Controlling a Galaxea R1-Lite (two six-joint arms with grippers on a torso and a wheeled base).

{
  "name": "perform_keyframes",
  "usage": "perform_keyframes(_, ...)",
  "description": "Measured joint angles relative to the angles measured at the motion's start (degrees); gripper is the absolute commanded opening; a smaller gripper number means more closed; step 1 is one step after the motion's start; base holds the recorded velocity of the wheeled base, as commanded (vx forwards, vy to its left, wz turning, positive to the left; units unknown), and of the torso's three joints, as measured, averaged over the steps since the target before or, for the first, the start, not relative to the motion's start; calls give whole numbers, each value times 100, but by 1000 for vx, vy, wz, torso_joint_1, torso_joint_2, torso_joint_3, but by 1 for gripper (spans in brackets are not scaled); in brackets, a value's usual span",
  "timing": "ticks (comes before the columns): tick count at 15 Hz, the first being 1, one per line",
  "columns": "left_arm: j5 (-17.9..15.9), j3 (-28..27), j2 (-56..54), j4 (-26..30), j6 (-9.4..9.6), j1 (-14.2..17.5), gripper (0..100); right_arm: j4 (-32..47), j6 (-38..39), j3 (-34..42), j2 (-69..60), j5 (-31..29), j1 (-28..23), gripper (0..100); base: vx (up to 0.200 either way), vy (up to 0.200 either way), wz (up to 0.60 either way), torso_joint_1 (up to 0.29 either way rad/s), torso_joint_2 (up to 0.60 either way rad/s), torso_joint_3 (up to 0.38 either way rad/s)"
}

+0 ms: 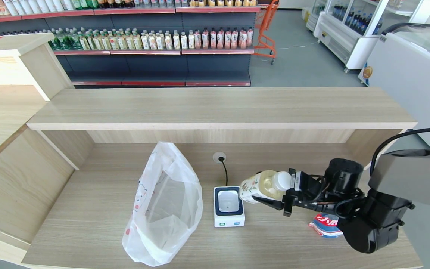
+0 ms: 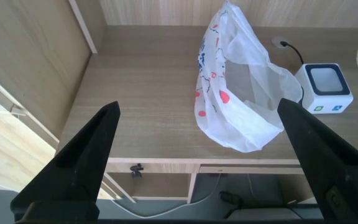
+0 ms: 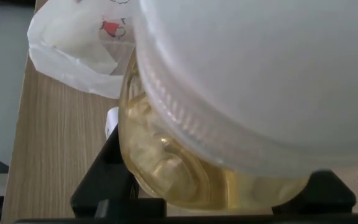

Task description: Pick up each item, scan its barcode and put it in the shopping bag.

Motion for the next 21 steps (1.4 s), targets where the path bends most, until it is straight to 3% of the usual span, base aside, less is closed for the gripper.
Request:
perform_keyframes(14,2,0,0,0,2,0,100,-35,-517,-814,783,60,128,0,0,0,0,0,0,0)
perform_keyframes(21,2,0,0,0,0,0,100,-38,-566,-1340,989,471,172,0,0,0,0,0,0,0)
